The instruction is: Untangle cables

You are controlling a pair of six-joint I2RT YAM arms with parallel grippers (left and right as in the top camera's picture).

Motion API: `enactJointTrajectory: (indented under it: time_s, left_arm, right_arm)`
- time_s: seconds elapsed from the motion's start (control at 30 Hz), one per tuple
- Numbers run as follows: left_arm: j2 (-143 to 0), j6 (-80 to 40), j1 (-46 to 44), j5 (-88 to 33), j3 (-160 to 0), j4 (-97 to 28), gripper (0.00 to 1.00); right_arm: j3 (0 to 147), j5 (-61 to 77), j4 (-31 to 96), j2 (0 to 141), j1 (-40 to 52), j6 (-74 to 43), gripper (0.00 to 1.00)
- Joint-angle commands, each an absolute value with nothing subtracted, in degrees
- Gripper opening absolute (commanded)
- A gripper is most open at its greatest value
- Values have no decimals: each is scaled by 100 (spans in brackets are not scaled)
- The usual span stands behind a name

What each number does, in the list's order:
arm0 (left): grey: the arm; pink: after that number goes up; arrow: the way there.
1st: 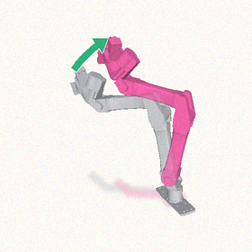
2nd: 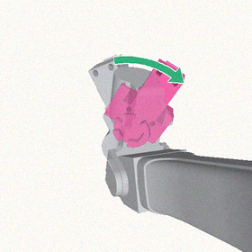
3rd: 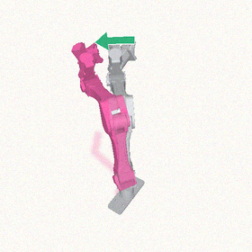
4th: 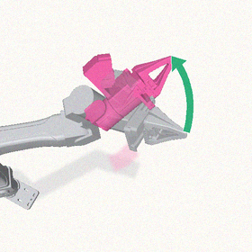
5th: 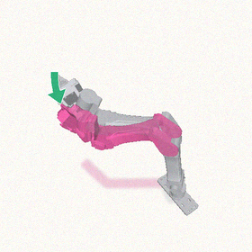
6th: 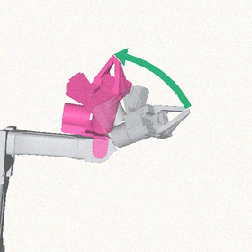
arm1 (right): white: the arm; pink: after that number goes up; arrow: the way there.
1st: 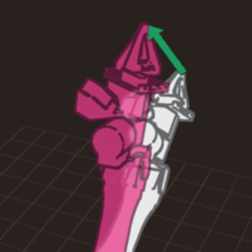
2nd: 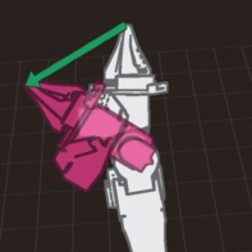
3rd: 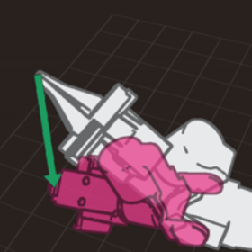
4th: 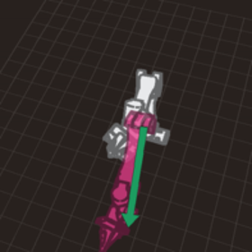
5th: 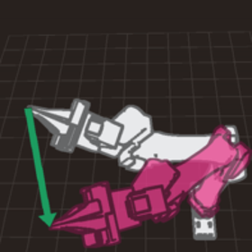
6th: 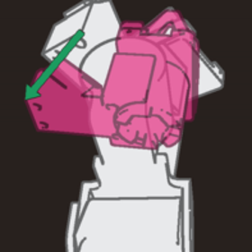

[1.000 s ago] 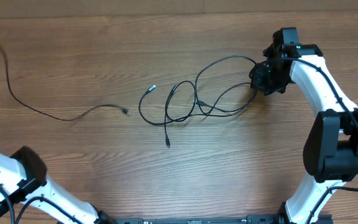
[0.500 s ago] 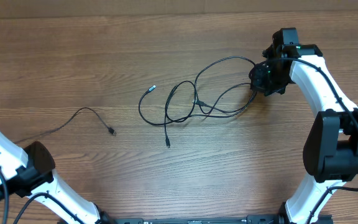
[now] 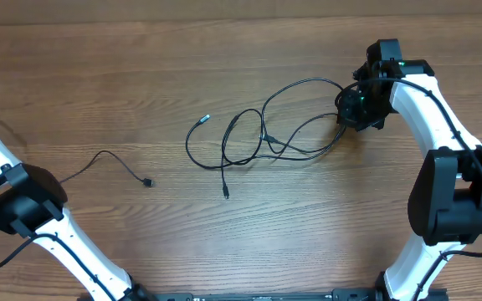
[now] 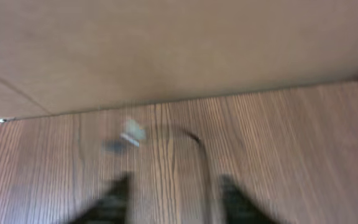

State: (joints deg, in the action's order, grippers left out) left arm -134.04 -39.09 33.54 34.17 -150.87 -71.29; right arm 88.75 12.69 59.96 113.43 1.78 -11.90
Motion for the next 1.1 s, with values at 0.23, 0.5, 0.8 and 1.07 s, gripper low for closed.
enactJointTrajectory:
  time_s: [0.23, 0.5, 0.8, 1.07]
  left_arm:
    - [-13402, -2639, 3371, 620, -15397, -7835, 93]
    - [-13434, -2185, 2657, -878, -14960, -9682, 72]
    - [-13238, -2547, 1258, -484, -14800, -9682, 100]
    - [-13231, -3540, 283, 237, -13135, -9682, 100]
  right_arm:
    - [8908, 1319, 5898, 11382, 228, -1149, 8]
    - [8910, 1319, 5863, 11382, 228, -1149, 9]
    - [8910, 1319, 5933, 11382, 231, -1149, 9]
    - [8910, 1317, 5905, 11382, 228, -1146, 9]
